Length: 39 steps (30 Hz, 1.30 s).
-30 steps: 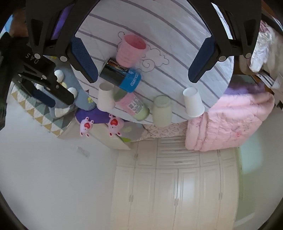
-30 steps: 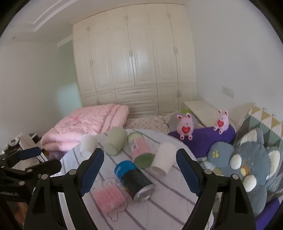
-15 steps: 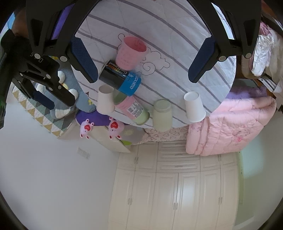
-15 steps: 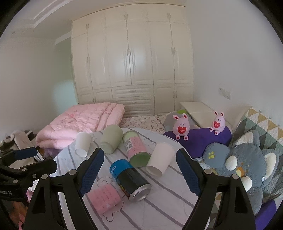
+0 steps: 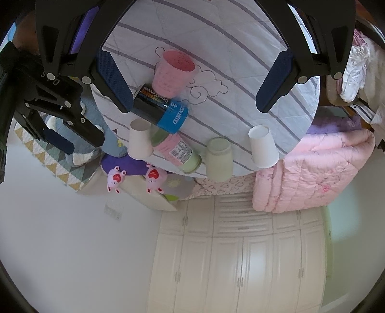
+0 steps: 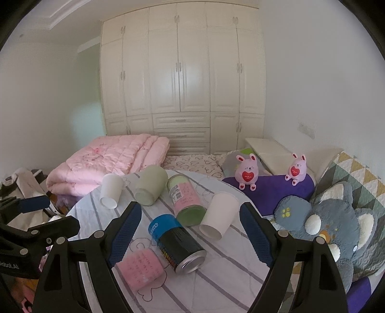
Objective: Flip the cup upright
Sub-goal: 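Move the right tool toward the blue-and-black tumbler lying on its side, then close the right gripper around the blue-and-black tumbler's body and lift it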
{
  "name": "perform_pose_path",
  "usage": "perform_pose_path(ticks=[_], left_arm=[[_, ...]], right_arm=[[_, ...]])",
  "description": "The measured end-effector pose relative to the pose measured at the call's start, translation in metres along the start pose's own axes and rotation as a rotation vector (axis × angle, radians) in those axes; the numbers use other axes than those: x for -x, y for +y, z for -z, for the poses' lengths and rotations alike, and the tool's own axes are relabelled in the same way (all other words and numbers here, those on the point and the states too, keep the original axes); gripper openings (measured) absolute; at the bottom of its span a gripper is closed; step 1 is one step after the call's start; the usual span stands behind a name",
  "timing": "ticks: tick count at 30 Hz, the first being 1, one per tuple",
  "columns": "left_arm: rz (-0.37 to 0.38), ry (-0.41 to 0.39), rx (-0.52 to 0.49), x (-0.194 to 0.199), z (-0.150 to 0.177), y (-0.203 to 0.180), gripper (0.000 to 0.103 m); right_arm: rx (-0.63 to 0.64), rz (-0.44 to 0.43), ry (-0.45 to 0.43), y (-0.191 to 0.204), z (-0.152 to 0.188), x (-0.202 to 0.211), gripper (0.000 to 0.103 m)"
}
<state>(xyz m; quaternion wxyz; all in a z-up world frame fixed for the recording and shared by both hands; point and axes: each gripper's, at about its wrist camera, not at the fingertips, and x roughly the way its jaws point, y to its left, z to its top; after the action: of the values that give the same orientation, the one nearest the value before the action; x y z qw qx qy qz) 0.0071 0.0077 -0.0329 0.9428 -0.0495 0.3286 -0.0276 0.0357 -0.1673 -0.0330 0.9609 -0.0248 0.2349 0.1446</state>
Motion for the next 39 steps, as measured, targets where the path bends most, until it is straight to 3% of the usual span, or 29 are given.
perform_pose_path(ticks=[18, 39], left_arm=[[-0.005, 0.06, 0.002, -0.013, 0.008, 0.013, 0.103], [0.025, 0.163, -0.029, -0.047, 0.009, 0.001, 0.103]], right_arm=[[-0.006, -0.003, 0.056, -0.003, 0.006, -0.013, 0.085], [0.014, -0.045, 0.214, -0.01, 0.019, -0.055, 0.085]])
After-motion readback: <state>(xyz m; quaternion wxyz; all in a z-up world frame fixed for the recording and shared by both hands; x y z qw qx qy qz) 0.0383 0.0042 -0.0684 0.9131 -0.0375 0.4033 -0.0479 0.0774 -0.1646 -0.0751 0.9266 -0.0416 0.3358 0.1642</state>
